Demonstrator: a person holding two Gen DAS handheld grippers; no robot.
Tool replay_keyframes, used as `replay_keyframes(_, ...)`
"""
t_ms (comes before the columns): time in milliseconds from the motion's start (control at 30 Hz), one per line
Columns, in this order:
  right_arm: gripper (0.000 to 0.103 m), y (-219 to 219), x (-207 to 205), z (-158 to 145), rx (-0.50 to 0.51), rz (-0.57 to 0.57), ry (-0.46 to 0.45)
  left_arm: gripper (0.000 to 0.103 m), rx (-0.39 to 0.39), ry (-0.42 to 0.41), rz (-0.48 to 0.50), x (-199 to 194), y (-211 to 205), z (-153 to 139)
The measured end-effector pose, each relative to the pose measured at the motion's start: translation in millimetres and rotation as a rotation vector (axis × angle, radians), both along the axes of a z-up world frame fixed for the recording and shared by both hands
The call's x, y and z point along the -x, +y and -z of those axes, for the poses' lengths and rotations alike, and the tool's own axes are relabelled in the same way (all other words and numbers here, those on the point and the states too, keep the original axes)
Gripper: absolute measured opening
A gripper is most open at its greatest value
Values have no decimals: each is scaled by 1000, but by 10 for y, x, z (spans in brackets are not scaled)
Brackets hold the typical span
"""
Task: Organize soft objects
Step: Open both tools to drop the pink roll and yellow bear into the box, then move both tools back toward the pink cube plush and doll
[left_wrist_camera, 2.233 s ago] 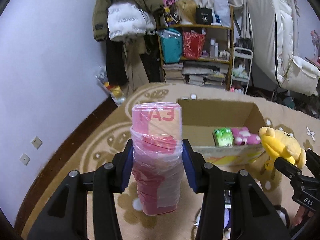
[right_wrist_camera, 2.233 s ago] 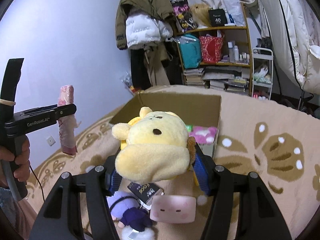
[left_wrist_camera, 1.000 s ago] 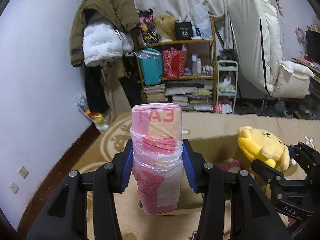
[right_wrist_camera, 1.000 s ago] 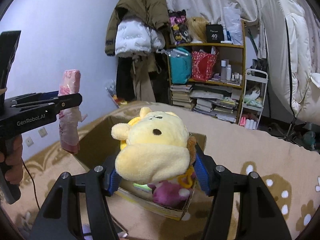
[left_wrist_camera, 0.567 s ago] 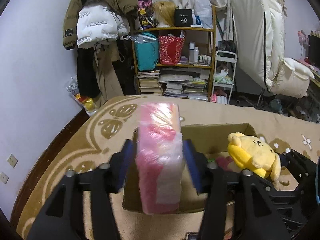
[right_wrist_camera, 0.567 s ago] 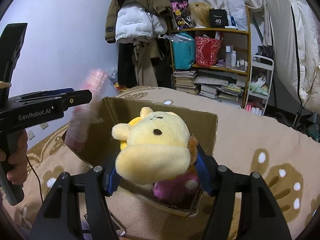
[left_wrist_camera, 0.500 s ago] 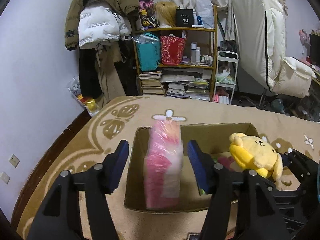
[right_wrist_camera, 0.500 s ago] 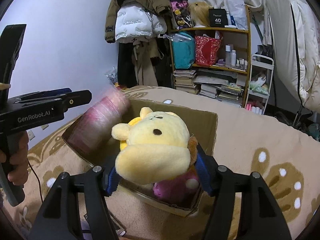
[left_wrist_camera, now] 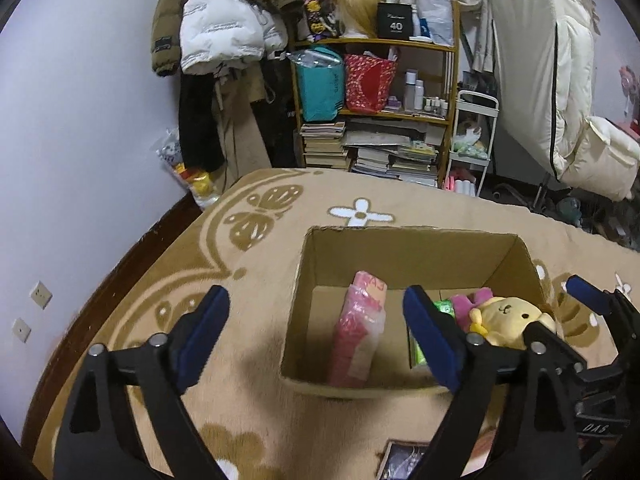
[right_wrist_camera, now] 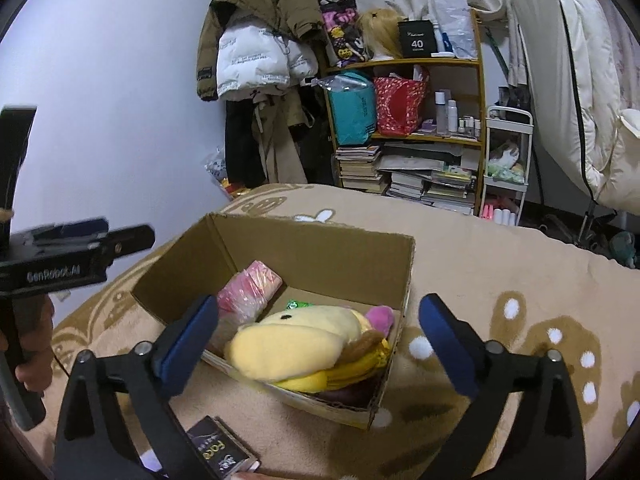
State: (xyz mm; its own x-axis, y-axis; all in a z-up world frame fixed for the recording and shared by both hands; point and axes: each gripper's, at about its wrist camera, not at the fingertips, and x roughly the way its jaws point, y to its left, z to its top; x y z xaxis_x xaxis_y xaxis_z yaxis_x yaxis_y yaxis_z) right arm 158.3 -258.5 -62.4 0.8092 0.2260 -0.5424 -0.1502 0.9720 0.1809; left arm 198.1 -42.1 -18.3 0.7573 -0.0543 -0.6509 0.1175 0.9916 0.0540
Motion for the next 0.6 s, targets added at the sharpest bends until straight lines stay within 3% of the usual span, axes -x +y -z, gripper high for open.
replay_keyframes(267, 103, -39, 167, -191, -35, 23, 11, 102, 7, 3, -28, 273, 165, -142)
replay_keyframes(600, 103, -55, 476, -441, 9, 24, 15, 102, 4, 69, -20, 616, 279, -235)
